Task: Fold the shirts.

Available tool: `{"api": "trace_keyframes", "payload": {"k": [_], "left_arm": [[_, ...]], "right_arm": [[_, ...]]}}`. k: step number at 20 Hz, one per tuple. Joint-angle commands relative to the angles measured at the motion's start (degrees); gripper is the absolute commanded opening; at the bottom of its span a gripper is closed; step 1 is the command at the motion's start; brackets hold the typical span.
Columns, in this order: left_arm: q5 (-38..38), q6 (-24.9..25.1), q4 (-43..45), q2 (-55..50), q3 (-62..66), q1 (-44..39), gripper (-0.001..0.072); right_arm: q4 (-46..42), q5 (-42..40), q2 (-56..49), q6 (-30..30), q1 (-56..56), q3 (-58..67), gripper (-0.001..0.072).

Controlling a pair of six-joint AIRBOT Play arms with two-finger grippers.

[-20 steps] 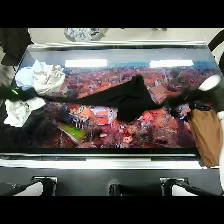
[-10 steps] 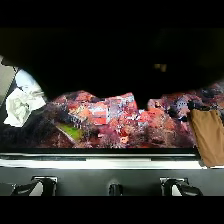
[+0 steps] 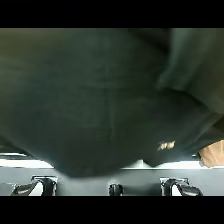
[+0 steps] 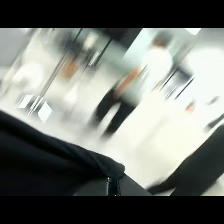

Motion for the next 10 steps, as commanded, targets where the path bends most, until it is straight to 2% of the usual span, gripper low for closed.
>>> {"api": "trace_keyframes", "payload": {"k": [1, 3, 5, 8, 10], "left_arm": [[-12.0, 1.3, 3.5, -9.4, -4.2, 0.0, 0.0032], [-13.1, 2.8, 3.5, -16.9, -10.9, 0.0, 0.0032], [-12.8, 3.7, 3.6, -25.2, -17.7, 0.0, 0.0031], [-10.4, 4.4, 3.2, -39.6, -21.7, 0.0, 0.0032], [-7.5, 4.5, 0.3, -47.5, -20.5, 0.0, 0.0032]], "right_arm": [[-0.8, 18.4, -12.4, 0.9, 0.0, 0.0, 0.0038], [1.6, 25.8, -24.5, 0.9, 0.0, -1.6, 0.0038], [5.3, 25.7, -36.2, 1.0, 0.0, -4.5, 0.0038], [11.7, 17.7, -51.9, 4.4, 0.0, -4.9, 0.0038], [16.4, 11.2, -58.0, 5.8, 0.0, -4.9, 0.0039]]}}
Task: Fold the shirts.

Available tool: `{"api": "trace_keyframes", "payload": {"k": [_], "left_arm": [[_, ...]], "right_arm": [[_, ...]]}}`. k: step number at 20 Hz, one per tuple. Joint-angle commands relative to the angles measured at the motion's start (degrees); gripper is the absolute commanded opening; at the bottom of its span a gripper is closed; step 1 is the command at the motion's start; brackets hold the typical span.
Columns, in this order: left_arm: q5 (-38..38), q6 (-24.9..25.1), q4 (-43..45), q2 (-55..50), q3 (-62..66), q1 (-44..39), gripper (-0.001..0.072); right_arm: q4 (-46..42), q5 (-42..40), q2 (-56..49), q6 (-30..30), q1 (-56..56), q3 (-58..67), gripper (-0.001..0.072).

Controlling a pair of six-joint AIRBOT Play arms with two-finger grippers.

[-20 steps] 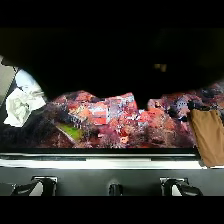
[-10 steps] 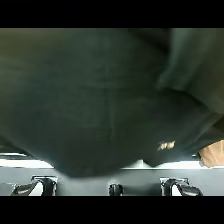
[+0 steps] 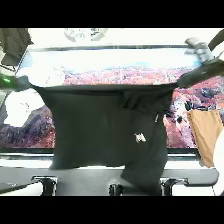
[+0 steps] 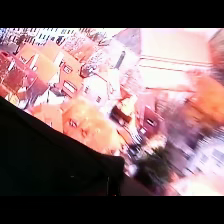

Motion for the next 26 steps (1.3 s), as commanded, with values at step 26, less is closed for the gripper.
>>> {"api": "trace_keyframes", "payload": {"k": [26], "left_arm": [[-18.6, 1.2, 0.1, -21.0, -3.1, 0.0, 0.0032]], "right_arm": [[-1.1, 6.8, -11.1, 7.0, 3.8, -15.3, 0.0039]]}}
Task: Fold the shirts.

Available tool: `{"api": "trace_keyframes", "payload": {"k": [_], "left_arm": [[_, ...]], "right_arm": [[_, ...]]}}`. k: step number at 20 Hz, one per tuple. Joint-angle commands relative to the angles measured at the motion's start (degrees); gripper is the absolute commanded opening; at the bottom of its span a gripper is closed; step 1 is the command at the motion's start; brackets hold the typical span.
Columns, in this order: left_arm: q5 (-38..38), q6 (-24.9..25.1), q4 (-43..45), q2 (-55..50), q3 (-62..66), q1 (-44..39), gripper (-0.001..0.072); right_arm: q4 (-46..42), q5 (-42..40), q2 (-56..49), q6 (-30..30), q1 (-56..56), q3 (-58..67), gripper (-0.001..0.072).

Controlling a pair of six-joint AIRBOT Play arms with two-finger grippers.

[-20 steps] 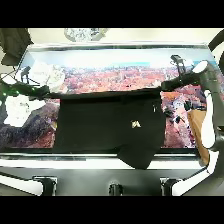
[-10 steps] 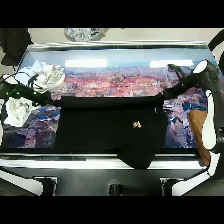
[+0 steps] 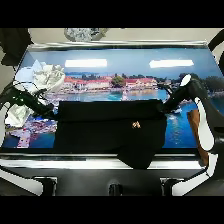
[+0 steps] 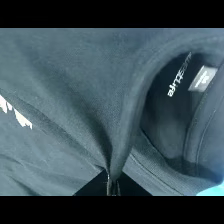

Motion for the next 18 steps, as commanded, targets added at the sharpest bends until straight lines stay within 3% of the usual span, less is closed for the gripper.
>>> {"api": "trace_keyframes", "payload": {"k": [1, 2, 3, 4, 9, 14, 18], "left_arm": [[-0.4, -0.6, 2.2, 0.0, -0.4, 0.0, 0.0034], [-0.4, -0.5, 2.2, 0.0, -0.3, 0.0, 0.0111], [-0.5, -0.5, 2.2, 0.0, -0.3, 0.0, 0.0357], [-1.0, -0.6, 2.2, 0.3, -0.3, 0.3, 0.0442], [-3.2, -4.1, 2.4, 7.0, -3.2, 4.0, 0.0443], [6.9, -3.8, 9.5, 21.8, -31.3, 5.9, 0.0441], [13.0, -0.7, 6.4, 26.6, -45.3, 7.1, 0.0441]], "right_arm": [[-0.7, -0.4, 0.0, 1.4, 0.3, -1.0, 0.004], [-0.3, -0.7, 0.0, 2.0, 0.3, -0.9, 0.0097], [0.3, -0.3, 0.2, 1.9, 0.2, -0.9, 0.0314], [0.0, 0.6, 0.9, 0.5, 0.2, -0.9, 0.05], [-4.2, 7.7, 8.0, -1.4, -5.3, -1.2, 0.0506], [-4.5, 1.9, 17.7, -3.9, -8.0, -14.9, 0.0497], [-4.2, -0.5, 20.7, -5.8, -7.8, -23.0, 0.0496]]}}
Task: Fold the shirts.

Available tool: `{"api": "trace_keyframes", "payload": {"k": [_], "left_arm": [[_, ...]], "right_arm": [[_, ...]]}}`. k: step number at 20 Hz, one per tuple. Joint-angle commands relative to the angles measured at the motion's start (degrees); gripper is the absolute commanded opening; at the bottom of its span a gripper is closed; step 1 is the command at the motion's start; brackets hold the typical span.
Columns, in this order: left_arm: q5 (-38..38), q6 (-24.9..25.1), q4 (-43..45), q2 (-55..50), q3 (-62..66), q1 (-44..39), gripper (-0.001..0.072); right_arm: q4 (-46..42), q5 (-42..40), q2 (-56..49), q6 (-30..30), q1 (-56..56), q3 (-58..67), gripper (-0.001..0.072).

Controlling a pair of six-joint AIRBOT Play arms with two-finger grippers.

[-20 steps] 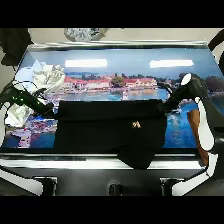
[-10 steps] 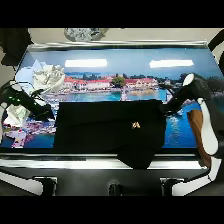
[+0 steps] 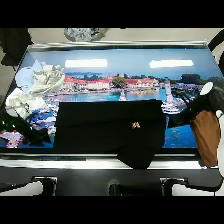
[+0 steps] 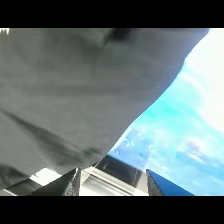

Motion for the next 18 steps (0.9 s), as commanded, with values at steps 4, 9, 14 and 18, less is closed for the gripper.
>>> {"api": "trace_keyframes", "payload": {"k": [4, 9, 14, 18], "left_arm": [[9.5, 2.9, -7.7, 3.8, -12.4, 0.7, 0.0441], [12.6, 2.0, -8.0, 3.8, -12.4, 0.7, 0.0246], [13.7, 1.9, -8.1, 3.8, -12.4, -0.2, 0.0033], [13.7, 2.8, -8.1, 3.9, -12.4, -0.5, 0.0032]], "right_arm": [[0.0, -2.4, 2.6, -1.9, -0.3, -7.2, 0.0496], [0.0, -1.9, 2.8, -2.0, -0.3, -7.4, 0.0496], [1.1, -5.0, 9.4, -3.4, -0.3, -18.3, 0.0506], [13.5, -10.6, 16.9, -7.7, -0.3, -32.4, 0.0515]]}}
